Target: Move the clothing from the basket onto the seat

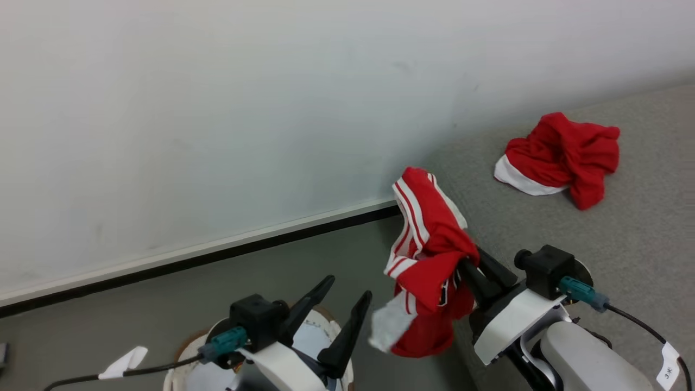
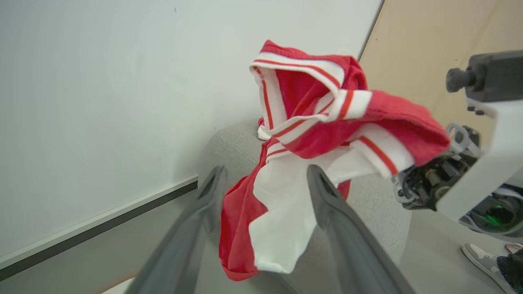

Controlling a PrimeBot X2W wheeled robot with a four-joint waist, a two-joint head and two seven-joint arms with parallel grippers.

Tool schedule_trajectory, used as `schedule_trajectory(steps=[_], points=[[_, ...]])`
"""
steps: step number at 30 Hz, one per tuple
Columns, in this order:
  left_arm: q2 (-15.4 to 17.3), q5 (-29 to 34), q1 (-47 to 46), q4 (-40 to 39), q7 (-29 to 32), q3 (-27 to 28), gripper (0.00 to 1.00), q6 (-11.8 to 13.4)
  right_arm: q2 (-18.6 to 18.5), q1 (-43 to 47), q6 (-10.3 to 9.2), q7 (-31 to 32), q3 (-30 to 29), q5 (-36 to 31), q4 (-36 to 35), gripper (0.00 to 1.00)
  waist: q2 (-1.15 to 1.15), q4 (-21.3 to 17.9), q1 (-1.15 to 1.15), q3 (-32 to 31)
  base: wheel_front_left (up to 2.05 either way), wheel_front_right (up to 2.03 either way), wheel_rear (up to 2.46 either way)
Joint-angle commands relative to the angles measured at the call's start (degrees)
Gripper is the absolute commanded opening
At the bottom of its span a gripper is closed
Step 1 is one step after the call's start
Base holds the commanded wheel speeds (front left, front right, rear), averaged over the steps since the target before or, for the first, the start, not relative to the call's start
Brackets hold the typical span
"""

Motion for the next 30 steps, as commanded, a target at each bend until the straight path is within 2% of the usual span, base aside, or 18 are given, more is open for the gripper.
schedule_trajectory(steps=[1, 7, 10, 17, 23, 30], points=[[-0.3, 0.7, -0.7, 0.4, -0.5, -0.4, 1.0, -0.2, -0.9, 0.9, -0.15, -0.2, -1.1, -0.9, -0.8, 0.0, 0.0, -3.7, -0.01, 1.4, 0.0, 0.0, 0.0], [-0.3, 1.1, -1.3, 0.8, -0.7, -1.0, 1.0, -0.5, -2.3, 1.1, -0.15, -0.2, -4.3, -2.0, -2.0, 0.0, 0.0, -6.8, -0.01, 3.1, 0.0, 0.0, 0.0], [-0.2, 1.6, -2.7, 0.2, -0.3, -1.3, 1.0, -0.8, -2.8, 0.9, -0.14, -0.2, -7.0, -3.1, -2.7, 0.0, 0.0, -7.0, -0.01, 5.5, 0.0, 0.0, 0.0], [1.6, 3.8, -10.1, -2.8, 1.9, -1.5, 1.0, -1.9, -3.6, -3.5, -0.15, -0.2, -15.9, -8.0, -5.1, 0.0, 0.0, -4.2, -0.01, 17.8, 0.0, 0.0, 0.0], [4.1, 5.9, -18.8, -5.2, 2.8, -1.1, 1.0, -3.2, -5.6, -15.6, -0.15, 2.8, -26.1, -15.0, -6.5, 0.0, 0.0, -1.1, -0.01, 30.2, 0.0, 0.0, 0.0], [5.7, 6.7, -24.6, -5.9, 1.7, 0.1, 1.0, -3.8, -12.6, -33.0, -0.15, 11.2, -41.3, -21.9, -6.6, 0.0, 0.0, 1.9, -0.01, 39.6, 0.0, 0.0, 0.0]])
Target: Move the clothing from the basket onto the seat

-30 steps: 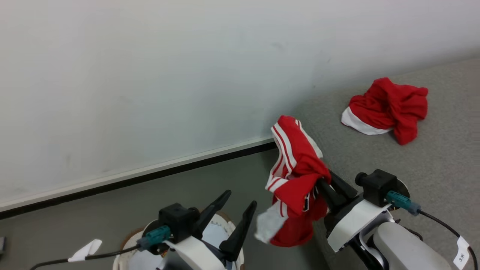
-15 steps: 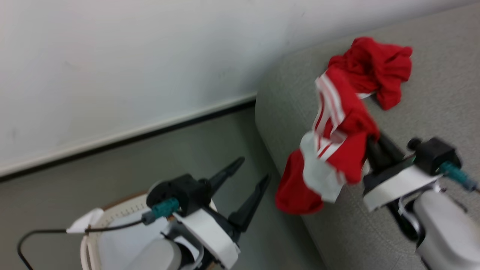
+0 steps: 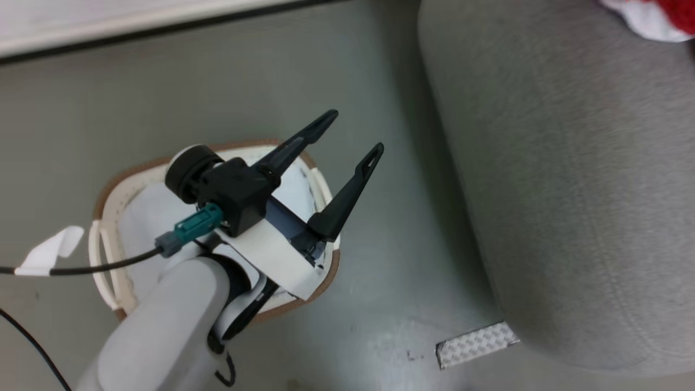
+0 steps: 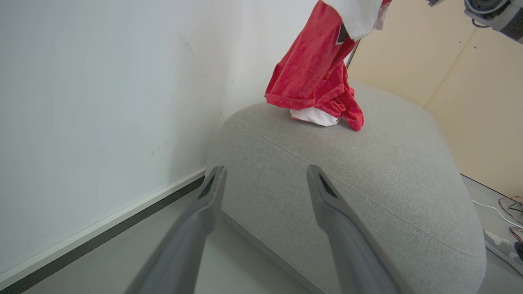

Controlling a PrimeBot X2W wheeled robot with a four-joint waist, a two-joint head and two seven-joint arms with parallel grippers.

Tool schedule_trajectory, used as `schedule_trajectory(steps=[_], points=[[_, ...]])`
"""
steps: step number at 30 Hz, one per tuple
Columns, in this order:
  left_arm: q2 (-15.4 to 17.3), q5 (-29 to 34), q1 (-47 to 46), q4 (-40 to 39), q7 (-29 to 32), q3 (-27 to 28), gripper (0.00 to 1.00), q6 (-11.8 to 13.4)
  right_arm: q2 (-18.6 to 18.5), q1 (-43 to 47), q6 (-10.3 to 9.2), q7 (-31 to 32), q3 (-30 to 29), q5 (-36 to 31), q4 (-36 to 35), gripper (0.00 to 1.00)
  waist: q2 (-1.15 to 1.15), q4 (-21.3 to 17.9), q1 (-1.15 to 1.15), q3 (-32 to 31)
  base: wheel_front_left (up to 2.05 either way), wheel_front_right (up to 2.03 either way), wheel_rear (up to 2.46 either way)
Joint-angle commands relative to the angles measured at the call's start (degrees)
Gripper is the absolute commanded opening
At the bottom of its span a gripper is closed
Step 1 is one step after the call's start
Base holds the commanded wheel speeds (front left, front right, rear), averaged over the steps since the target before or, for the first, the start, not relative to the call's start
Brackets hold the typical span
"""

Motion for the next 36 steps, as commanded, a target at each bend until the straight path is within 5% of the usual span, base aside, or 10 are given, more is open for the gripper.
schedule_trajectory(steps=[1, 6, 10, 18, 19, 20, 21, 22, 30, 36], points=[[0.3, 0.4, -0.9, -0.1, -0.6, 0.1, 1.0, -0.2, -1.9, -2.5, -0.15, 1.3, -2.3, -1.5, 0.5, 0.0, 0.0, 3.8, -0.03, 6.6, 0.0, 0.0, 0.0], [1.0, 0.0, -1.6, -0.4, -1.5, 0.4, 1.0, -0.2, -9.2, -8.7, -0.15, 7.2, -11.7, -7.3, 3.4, 0.0, 0.0, 5.8, -0.03, 9.8, 0.0, 0.0, 0.0], [1.4, -0.2, -1.5, -0.6, -1.8, 0.9, 1.0, 0.2, -11.6, -6.2, -0.15, 11.8, -17.1, -10.9, 7.4, 0.0, 0.0, 6.7, -0.03, 11.8, 0.0, 0.0, 0.0], [2.0, 0.2, -0.4, -0.5, -1.2, 0.7, 1.0, 1.1, -4.9, 3.9, -0.15, 10.1, -27.8, -16.6, 15.0, 0.0, 0.0, 7.3, -0.03, 13.5, 0.0, 0.0, 0.0], [2.1, 0.3, -0.1, -0.4, -1.2, 0.7, 1.0, 1.3, -3.7, 4.6, -0.15, 9.2, -28.7, -17.3, 15.6, 0.11, 0.0, 7.3, -0.03, 13.4, 0.0, 0.0, 0.0], [2.0, 0.1, 0.2, -0.3, -1.2, 0.7, 1.0, 1.5, -2.8, 5.1, -0.15, 8.3, -29.8, -18.2, 16.0, 0.38, 0.0, 7.2, -0.03, 13.1, 0.0, 0.0, 0.0], [1.9, -0.1, 0.7, -0.2, -1.4, 0.7, 1.0, 1.6, -1.8, 5.6, -0.15, 7.5, -30.4, -19.2, 16.3, 0.84, 0.0, 7.1, -0.03, 12.7, 0.0, 0.0, 0.0], [1.9, -0.2, 1.1, 0.0, -1.5, 0.6, 1.0, 1.8, -0.9, 6.0, -0.15, 7.1, -31.1, -19.9, 16.7, 1.0, 0.0, 6.9, -0.03, 12.2, 0.0, 0.0, 0.0], [0.9, -1.5, 4.5, 2.2, -4.7, 1.3, 1.0, 3.8, 3.1, 11.7, -0.15, 3.2, -29.5, -24.4, 13.4, 1.0, 0.0, 5.7, -0.03, 4.5, 0.0, 0.0, 0.0], [0.8, -2.5, 9.0, 7.1, -10.1, 3.4, 1.0, 6.0, 5.6, 20.9, -0.15, -0.4, -23.0, -23.2, 7.5, 1.0, 0.0, 5.8, -0.03, -5.2, 0.0, 0.0, 0.0]])
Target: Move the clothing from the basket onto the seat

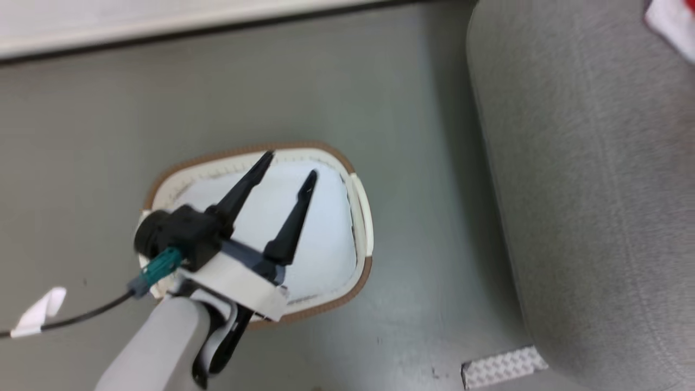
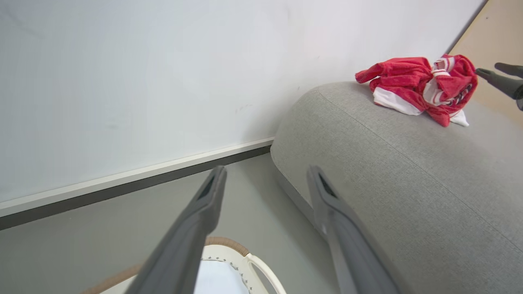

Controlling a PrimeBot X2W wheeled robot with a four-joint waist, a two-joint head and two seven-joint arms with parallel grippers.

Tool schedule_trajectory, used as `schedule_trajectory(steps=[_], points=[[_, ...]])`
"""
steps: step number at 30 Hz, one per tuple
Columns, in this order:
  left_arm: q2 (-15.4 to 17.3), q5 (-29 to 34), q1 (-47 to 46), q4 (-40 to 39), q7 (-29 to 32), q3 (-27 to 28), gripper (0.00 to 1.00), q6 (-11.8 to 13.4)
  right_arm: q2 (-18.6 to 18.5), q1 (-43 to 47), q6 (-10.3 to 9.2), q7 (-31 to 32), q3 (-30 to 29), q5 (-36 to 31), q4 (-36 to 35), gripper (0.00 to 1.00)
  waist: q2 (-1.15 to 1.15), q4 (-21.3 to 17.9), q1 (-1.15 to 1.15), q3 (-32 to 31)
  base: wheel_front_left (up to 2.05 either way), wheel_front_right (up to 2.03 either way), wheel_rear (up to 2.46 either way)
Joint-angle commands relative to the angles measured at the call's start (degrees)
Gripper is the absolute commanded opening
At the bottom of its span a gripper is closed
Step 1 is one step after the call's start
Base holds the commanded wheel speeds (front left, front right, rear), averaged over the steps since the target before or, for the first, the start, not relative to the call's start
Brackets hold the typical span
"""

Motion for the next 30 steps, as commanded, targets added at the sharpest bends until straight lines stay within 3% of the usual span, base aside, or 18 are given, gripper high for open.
schedule_trajectory(steps=[1, 8, 13, 17, 21, 26, 30], points=[[0.2, -0.8, 2.4, 1.8, -1.7, 0.8, 1.0, 0.8, 0.1, 3.4, -0.15, -1.2, 1.7, 0.7, -2.2, 1.0, 0.0, 0.1, 0.01, -7.4, 0.0, 0.0, 0.0], [-1.8, -1.6, 10.4, 9.7, -5.8, 3.9, 1.0, 4.1, 3.4, 15.9, -0.15, -7.6, 6.6, 2.7, -10.5, 1.0, 0.0, 3.2, 0.01, -19.3, 0.0, 0.0, 0.0], [-2.8, -0.9, 16.1, 12.6, -6.2, 7.1, 1.0, 5.4, 8.8, 25.4, -0.15, -10.4, 6.7, 1.9, -14.7, 1.0, 0.0, 6.1, 0.01, -25.7, 0.0, 0.0, 0.0], [-4.2, 1.3, 20.8, 13.6, -6.2, 9.9, 1.0, 5.4, 13.2, 33.5, -0.15, -11.4, 7.1, -0.1, -17.0, 1.0, 0.0, 8.4, 0.01, -30.3, 0.0, 0.0, 0.0], [-5.8, 3.7, 24.8, 14.0, -6.2, 13.4, 1.0, 5.2, 15.5, 40.7, -0.15, -11.4, 9.4, 2.5, -18.7, 1.0, 0.0, 10.1, 0.01, -33.4, 0.0, 0.0, 0.0], [-7.9, 6.3, 28.5, 14.5, -6.2, 17.9, 1.0, 3.9, 15.7, 46.3, -0.15, -11.4, 14.0, 10.4, -18.0, 1.0, 0.0, 11.6, 0.01, -35.4, 0.0, 0.0, 0.0], [-9.0, 7.9, 30.0, 15.0, -6.2, 19.7, 1.0, 2.1, 15.6, 48.0, -0.15, -11.4, 16.2, 12.6, -17.2, 1.0, 0.0, 12.0, 0.01, -36.1, 0.0, 0.0, 0.0]])
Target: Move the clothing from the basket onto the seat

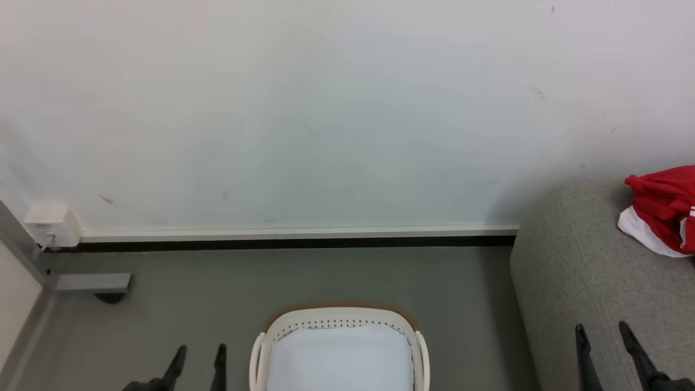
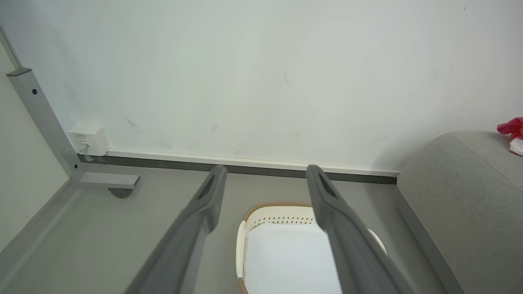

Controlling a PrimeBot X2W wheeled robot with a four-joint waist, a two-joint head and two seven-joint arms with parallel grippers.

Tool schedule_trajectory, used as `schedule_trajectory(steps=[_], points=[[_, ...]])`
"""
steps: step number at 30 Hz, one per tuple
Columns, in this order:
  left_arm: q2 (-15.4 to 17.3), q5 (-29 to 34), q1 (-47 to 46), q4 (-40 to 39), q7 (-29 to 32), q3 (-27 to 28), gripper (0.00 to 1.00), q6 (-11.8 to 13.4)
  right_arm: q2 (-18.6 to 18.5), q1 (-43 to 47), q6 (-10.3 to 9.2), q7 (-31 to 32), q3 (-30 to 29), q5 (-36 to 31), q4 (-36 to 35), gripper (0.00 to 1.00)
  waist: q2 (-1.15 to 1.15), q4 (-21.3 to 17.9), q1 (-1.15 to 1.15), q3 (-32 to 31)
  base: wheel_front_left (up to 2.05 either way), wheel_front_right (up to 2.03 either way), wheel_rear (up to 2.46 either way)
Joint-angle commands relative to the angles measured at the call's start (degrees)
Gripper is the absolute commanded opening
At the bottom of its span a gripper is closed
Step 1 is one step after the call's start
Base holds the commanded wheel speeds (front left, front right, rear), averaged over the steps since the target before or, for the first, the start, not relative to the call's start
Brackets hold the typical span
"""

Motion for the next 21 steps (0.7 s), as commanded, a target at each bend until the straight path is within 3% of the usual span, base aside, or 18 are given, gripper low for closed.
schedule_trajectory(steps=[1, 20, 21], points=[[-0.3, 1.1, 0.8, 0.4, 0.0, 0.5, 1.0, -0.6, -0.1, 0.9, -0.15, -0.2, 0.5, 0.7, 0.6, 1.0, 0.0, 0.7, 0.02, -0.8, 0.0, 0.0, 0.0], [-5.0, 6.9, 1.1, 2.4, 0.0, 6.3, 1.0, -6.1, -0.2, 1.9, -0.15, -0.2, 1.5, 0.9, 4.2, 1.0, 0.0, 1.4, 0.02, -1.8, 0.0, 0.0, 0.0], [-5.2, 6.5, 0.9, 2.4, 0.0, 6.1, 0.0, -6.1, 0.1, 1.7, 0.0, 0.0, 1.5, 0.7, 4.1, 0.0, 0.0, 1.4, 0.02, -1.8, 0.0, 0.0, 0.0]])
